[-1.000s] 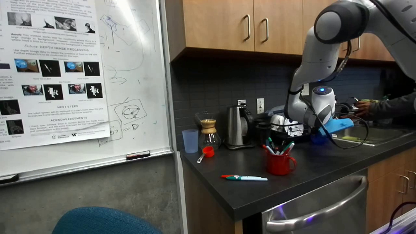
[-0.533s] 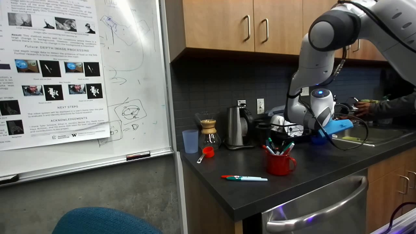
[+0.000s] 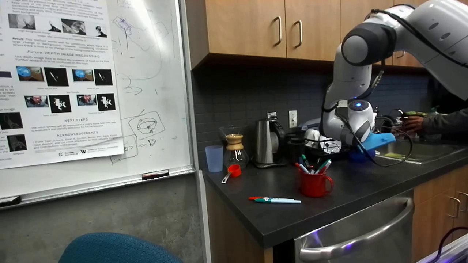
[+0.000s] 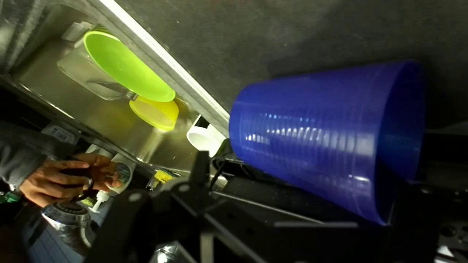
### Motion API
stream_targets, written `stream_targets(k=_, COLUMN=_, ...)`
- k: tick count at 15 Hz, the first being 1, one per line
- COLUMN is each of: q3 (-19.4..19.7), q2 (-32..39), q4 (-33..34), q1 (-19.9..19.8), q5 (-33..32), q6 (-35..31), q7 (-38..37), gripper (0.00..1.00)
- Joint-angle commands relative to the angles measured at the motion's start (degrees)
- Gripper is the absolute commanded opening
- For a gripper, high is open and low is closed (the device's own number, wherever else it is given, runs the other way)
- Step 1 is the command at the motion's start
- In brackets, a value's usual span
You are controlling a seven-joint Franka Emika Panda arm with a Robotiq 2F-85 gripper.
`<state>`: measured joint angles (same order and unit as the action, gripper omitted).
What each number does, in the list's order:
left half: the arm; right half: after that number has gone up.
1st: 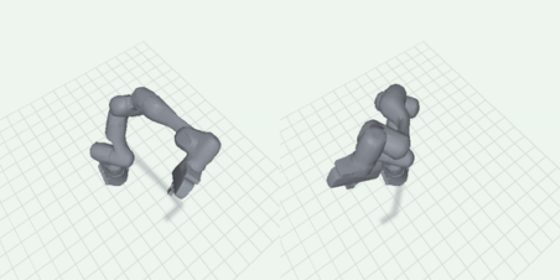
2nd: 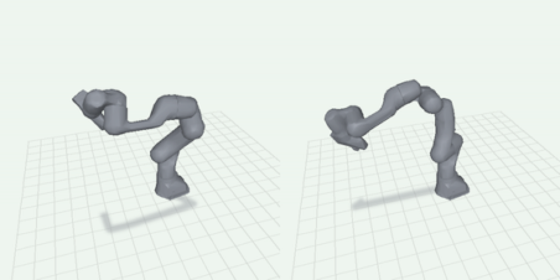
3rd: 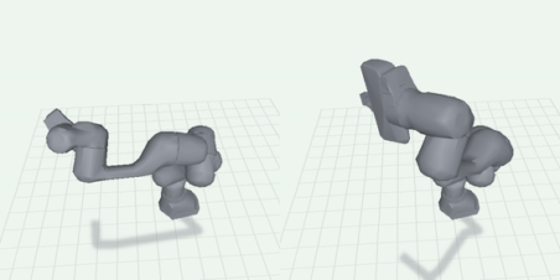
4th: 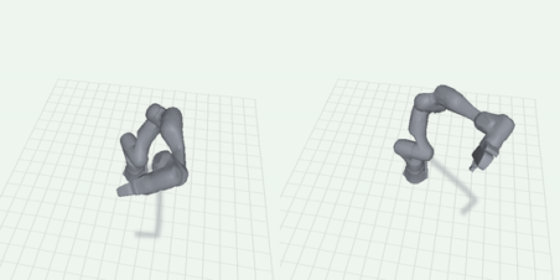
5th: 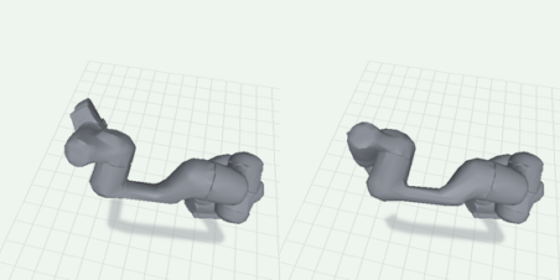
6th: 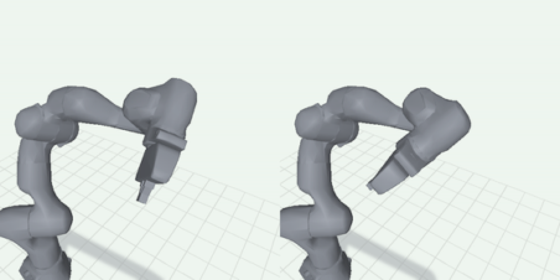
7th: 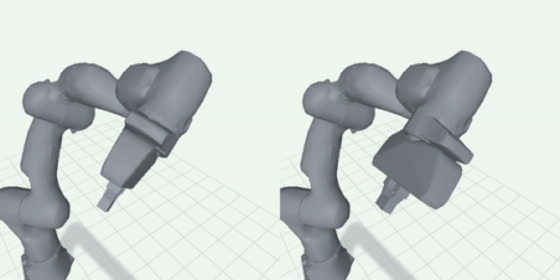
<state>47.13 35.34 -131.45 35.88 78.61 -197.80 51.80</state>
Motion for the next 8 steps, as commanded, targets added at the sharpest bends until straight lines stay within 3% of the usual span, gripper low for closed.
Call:
stream_targets(k=1, q3=0.95, q2=2.4, q4=2.06, q1=-0.85, q5=0.99, q6=0.42, q7=0.26, gripper=0.74)
stream_targets(k=8, q3=1.49, q2=2.18, q4=2.16, q1=-1.0, q5=1.01, q6=0.75, q7=0.91, gripper=0.21)
